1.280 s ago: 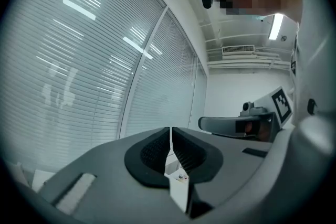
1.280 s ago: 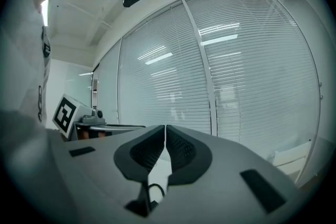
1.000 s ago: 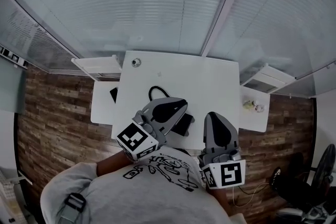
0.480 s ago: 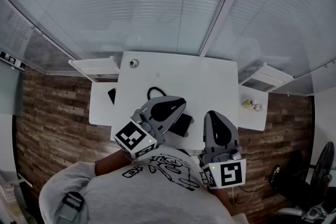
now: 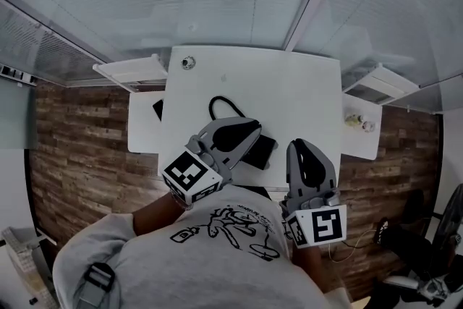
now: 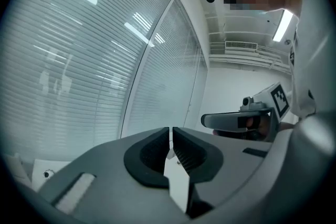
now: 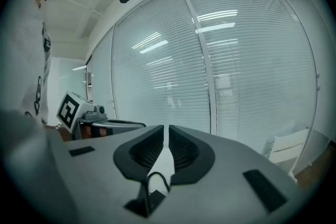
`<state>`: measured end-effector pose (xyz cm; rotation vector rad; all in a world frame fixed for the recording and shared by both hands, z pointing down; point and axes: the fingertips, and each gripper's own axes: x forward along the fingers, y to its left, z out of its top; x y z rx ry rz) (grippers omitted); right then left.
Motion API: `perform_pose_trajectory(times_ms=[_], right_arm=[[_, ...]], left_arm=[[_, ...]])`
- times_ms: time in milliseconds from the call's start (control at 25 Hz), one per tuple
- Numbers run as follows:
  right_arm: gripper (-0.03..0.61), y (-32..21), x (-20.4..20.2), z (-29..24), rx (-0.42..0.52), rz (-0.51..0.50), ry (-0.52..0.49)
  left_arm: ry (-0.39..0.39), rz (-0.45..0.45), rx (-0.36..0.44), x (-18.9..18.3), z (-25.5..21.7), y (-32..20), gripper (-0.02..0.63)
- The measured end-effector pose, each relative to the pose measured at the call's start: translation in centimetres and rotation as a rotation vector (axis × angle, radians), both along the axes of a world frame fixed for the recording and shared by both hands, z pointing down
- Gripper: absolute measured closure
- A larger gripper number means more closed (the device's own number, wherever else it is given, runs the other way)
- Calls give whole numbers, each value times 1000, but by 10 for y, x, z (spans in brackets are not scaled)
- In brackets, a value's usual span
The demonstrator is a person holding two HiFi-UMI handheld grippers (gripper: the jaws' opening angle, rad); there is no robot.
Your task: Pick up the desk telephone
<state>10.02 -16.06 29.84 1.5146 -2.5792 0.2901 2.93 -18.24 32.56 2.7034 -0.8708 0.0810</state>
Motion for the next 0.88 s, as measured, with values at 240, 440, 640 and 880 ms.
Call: perform_pose_trajectory(times_ms=[240, 440, 640, 880], right_arm=[[566, -1, 8, 48, -86, 25, -10], [565, 1, 9, 91, -150, 38, -13], [547, 8, 13, 131, -215, 55, -16], [508, 19, 15, 183, -314, 59, -31]], left_arm=[[-40, -12, -89, -6, 53, -4, 595], [-90, -21, -155, -18, 103, -3, 594], [-117, -14, -236, -25, 150, 3, 576], [-149, 2, -340, -29, 206, 15, 526]])
